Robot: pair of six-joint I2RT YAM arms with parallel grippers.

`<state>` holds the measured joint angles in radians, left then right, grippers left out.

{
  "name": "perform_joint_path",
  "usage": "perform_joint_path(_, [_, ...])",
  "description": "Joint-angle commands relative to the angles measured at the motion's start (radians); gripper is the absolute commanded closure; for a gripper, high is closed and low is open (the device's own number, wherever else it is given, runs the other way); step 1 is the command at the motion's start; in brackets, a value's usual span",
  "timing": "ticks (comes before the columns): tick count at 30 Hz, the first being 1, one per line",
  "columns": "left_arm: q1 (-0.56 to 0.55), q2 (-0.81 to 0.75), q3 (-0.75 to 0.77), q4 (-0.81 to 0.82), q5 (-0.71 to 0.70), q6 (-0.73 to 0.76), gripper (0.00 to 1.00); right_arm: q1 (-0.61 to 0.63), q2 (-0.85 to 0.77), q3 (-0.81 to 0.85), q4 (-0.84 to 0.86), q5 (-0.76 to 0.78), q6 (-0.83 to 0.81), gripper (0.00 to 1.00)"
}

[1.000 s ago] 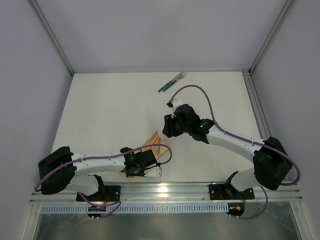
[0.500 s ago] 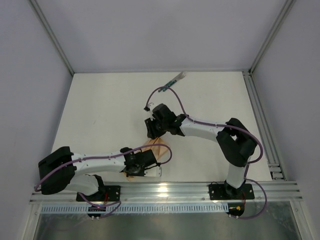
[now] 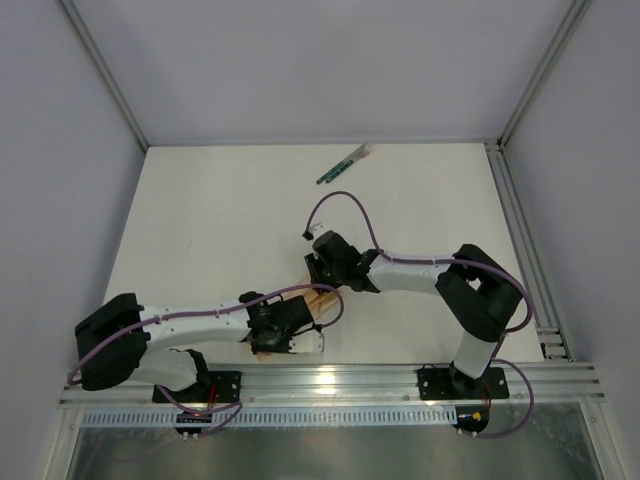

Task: Fold the napkin into a case and place the utensils inside
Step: Fold the smaller-rectangle-folded napkin at the center of the board.

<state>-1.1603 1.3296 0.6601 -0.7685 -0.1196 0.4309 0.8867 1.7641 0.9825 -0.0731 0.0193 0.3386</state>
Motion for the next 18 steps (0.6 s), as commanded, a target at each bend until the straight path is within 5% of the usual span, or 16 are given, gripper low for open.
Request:
perform_joint_path(1, [0.025,-0.029,0.071,-0.049,0.072,0.012,0.68,-0.005,-0.035,-0.021,0.044,0.053,0.010,0.66])
perform_joint_path(12, [0.073,-0.119,0.358,-0.396,0.304,0.092,0.53,-0.005,-0.064,-0.059,0.114,0.039,-0.010,0.67])
perform_joint_path(16, [0.088,-0.216,0.311,-0.306,0.155,0.048,0.71,-0.008,-0.086,-0.071,0.153,0.022,-0.021,0.67])
perform_joint_path(18, [0.138,-0.234,0.250,-0.197,0.086,0.040,0.68,-0.006,-0.087,-0.073,0.164,0.016,-0.021,0.67])
